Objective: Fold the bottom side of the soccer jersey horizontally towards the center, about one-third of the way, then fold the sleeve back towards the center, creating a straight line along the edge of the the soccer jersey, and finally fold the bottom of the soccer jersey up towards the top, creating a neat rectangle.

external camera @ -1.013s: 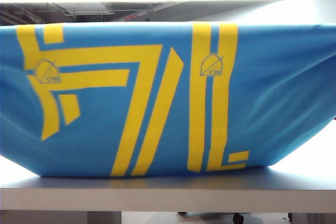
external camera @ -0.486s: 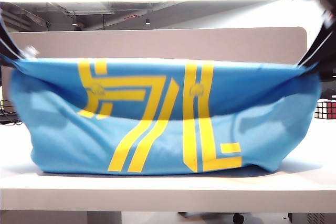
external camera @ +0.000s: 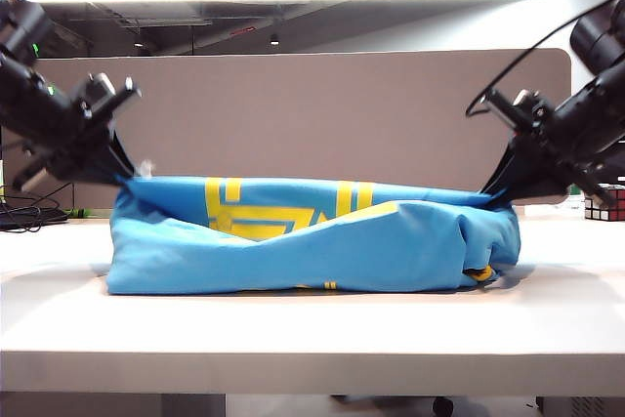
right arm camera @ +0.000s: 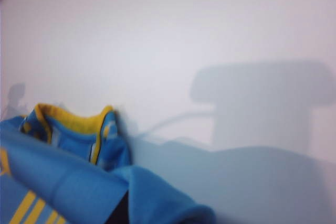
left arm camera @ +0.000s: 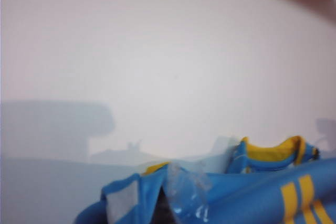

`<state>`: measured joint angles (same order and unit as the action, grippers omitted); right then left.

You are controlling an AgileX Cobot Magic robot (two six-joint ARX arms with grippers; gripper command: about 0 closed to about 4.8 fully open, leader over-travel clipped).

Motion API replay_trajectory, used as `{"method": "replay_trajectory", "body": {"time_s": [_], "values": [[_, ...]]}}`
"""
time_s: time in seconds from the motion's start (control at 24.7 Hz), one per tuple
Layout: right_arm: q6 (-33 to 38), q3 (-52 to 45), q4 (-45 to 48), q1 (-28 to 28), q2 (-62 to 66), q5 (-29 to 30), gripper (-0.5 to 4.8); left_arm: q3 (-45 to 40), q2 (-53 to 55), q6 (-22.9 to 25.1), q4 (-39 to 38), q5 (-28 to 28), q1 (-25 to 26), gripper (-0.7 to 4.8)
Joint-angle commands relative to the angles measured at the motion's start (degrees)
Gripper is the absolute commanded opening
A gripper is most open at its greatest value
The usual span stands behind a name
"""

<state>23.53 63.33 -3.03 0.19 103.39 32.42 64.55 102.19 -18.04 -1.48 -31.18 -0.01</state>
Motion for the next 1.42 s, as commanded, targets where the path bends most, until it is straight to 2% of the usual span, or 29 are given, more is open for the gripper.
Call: {"method": "replay_trajectory", "body": {"time_s": [0.04,0.12,0.16,0.28,0.41,0.53,0.61,0.65,0.73,0.77,0.93,1.01,1.22,1.42], "values": [[0.04,4.46,5.03,-0.11,3.85,0.66,1.39,2.64,4.37,0.61,2.38,0.5,0.17,0.97],[0.09,5.79,8.63,-0.59,4.63,0.94,2.07,2.64,5.33,1.29,4.13,1.14,0.48,1.77],[0.07,6.21,10.01,-0.74,4.63,0.76,2.17,2.64,5.49,1.73,4.35,1.99,0.76,1.89],[0.5,8.0,13.22,-1.55,4.44,2.16,2.16,2.64,5.42,3.3,5.03,3.17,1.46,1.91],[2.34,9.18,11.74,-2.21,3.76,6.54,2.16,2.64,4.74,2.64,3.98,-0.68,2.95,1.93],[3.76,9.01,7.08,-2.12,3.02,13.03,2.02,2.64,3.04,2.14,-1.49,-5.86,3.8,1.92],[-1.22,8.87,-0.94,-1.03,2.14,14.08,1.33,2.25,0.63,6.64,-8.0,-6.56,3.58,1.9],[-5.95,8.83,-6.23,-0.02,1.27,12.66,0.68,1.27,-1.25,8.52,-10.1,-6.05,3.32,1.83],[-12.35,8.68,-13.66,2.29,-1.14,8.46,0.39,-2.43,-6.6,9.05,-10.75,-6.08,3.34,1.76],[-15.58,8.35,-17.29,3.8,-3.5,5.84,0.38,-5.18,-10.64,9.07,-10.62,-5.92,3.48,1.47],[-15.93,2.58,-15.12,5.95,-12.59,2.95,-0.05,-11.28,-21.16,9.7,-10.43,-5.49,4.24,0.37],[-14.51,-3.19,-12.57,6.54,-21.05,0.11,-0.05,-14.88,-28.79,9.7,-10.47,-5.46,4.39,-0.06],[-14.51,-13.2,-11.91,6.56,-36.17,-4.42,-0.05,-22.12,-43.52,9.66,-10.88,-2.4,4.31,-0.06],[-14.58,-23.78,-11.89,6.54,-52.48,-11.98,-0.05,-31.82,-60.28,9.35,-10.97,1.73,4.31,-0.06]]}}
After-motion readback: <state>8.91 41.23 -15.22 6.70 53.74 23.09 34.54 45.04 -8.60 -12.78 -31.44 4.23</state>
